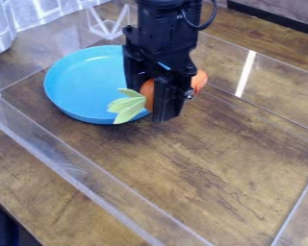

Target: Put the carrot in the blue tray

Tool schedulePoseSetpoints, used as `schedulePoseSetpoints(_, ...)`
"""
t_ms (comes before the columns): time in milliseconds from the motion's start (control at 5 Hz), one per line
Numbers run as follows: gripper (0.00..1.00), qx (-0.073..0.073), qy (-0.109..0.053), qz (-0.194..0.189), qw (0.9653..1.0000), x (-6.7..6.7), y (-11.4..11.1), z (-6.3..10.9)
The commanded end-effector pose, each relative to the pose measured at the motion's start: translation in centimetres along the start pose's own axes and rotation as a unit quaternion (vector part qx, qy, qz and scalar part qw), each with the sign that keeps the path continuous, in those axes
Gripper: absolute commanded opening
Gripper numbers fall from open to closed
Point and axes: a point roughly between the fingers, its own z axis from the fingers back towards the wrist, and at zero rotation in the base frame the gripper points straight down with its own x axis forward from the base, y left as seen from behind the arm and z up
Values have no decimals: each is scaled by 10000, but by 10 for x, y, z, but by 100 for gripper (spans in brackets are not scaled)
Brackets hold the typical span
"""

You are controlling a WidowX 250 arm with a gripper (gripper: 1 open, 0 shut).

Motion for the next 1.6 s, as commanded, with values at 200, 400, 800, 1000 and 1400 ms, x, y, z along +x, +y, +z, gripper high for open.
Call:
schedulePoseSetpoints(200, 0, 77, -543, 124, 9984, 7, 10, 33)
schedulePoseSetpoints(400, 0, 49, -544, 135, 9984, 8, 10, 33)
schedulePoseSetpoints(800, 0, -16, -550, 151, 9984, 8, 10, 33)
schedulePoseSetpoints(1000, 0, -47, -551, 159, 9983, 8, 11, 33)
schedulePoseSetpoints(1400, 0, -102, -559, 181, 9982, 8, 11, 33)
